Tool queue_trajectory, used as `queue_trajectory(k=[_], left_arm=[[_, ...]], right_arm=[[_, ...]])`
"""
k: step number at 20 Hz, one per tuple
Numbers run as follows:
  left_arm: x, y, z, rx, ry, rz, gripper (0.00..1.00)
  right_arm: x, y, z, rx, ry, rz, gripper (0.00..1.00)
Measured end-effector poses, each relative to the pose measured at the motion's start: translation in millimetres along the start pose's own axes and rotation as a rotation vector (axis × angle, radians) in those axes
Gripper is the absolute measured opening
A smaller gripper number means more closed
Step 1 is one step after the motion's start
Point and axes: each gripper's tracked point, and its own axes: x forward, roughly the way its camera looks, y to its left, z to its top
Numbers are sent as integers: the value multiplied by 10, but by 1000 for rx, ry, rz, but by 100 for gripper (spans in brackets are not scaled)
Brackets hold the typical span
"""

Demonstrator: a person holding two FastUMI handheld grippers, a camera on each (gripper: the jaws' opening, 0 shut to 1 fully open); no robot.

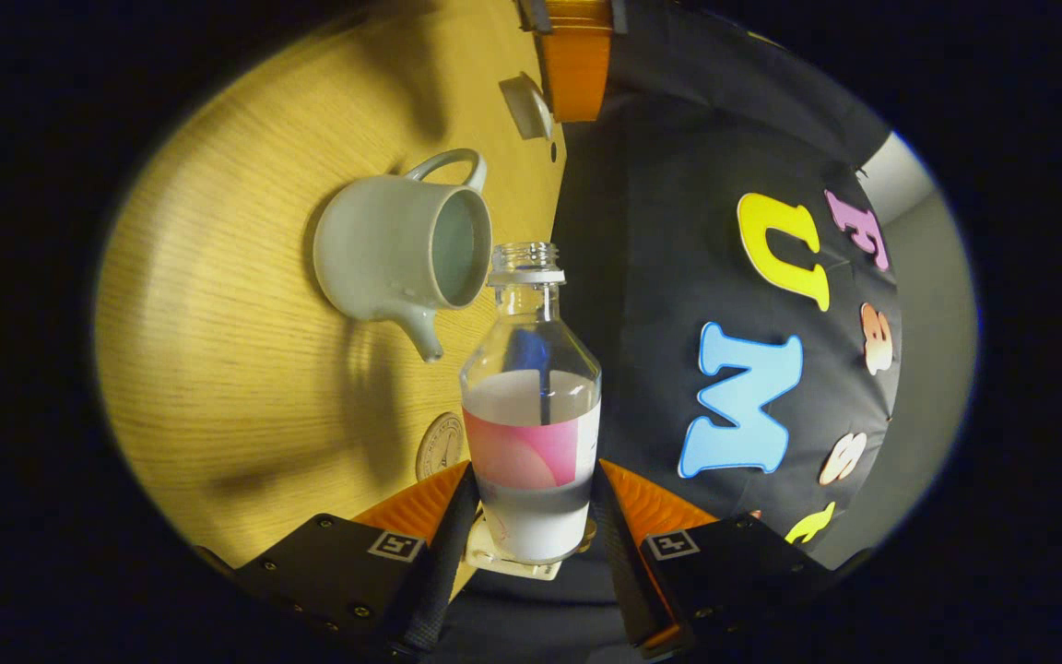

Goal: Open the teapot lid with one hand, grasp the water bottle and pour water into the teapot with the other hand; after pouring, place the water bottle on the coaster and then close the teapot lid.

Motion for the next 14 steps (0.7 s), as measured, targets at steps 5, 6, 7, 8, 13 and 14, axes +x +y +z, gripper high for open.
queue_trajectory(k=[5, 6, 7, 8, 13, 14], left_arm=[[-10, -42, -3, 27, -1, -9, 12], [-9, -53, -8, 30, -2, -10, 12], [-3, -60, -6, 32, -2, -10, 12], [1, -62, -5, 34, -3, -11, 12], [2, -76, -4, 41, -3, -11, 12], [-6, -74, -9, 43, -3, -11, 12]], right_arm=[[133, 124, -39, 252, 1, 78, 72], [164, 124, -62, 292, 6, 84, 72], [210, 126, -89, 330, 8, 86, 70], [241, 135, -115, 367, 11, 88, 73], [379, 152, -209, 623, 18, 128, 73], [411, 142, -219, 668, 19, 126, 72]])
